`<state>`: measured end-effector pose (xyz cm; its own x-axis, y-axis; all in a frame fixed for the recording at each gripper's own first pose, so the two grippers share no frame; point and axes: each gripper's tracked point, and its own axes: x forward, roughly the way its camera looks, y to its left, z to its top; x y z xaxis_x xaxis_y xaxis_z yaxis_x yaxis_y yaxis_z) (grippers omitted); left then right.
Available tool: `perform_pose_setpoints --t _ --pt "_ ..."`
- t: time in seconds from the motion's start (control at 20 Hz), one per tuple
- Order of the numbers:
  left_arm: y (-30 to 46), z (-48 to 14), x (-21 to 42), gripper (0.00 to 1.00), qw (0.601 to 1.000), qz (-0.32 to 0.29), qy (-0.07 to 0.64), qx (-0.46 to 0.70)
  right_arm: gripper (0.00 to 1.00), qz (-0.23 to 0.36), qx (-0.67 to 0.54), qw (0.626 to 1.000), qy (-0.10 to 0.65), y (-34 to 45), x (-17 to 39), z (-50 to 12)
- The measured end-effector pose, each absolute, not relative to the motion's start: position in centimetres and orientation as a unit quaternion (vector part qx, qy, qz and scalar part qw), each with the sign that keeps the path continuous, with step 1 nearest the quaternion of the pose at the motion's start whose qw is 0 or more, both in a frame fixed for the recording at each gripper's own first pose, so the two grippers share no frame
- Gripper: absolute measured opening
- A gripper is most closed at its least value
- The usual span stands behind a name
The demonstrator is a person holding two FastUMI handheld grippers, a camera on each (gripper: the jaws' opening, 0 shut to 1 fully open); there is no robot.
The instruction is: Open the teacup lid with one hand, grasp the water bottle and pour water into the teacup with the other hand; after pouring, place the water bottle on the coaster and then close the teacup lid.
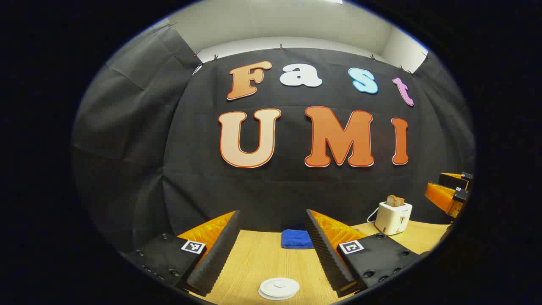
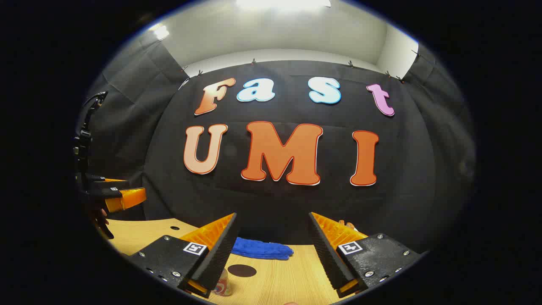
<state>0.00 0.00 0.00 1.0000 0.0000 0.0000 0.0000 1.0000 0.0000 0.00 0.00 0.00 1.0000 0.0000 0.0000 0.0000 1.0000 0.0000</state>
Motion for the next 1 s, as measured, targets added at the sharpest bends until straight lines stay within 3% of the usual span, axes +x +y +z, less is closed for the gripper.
perform_pose_setpoints --t 1.0 --pt "0.8 1.3 -1.3 0.97 1.000 0.017 -0.007 0.014 0.98 0.031 0.012 0.999 0.012 1.8 -1.1 -0.5"
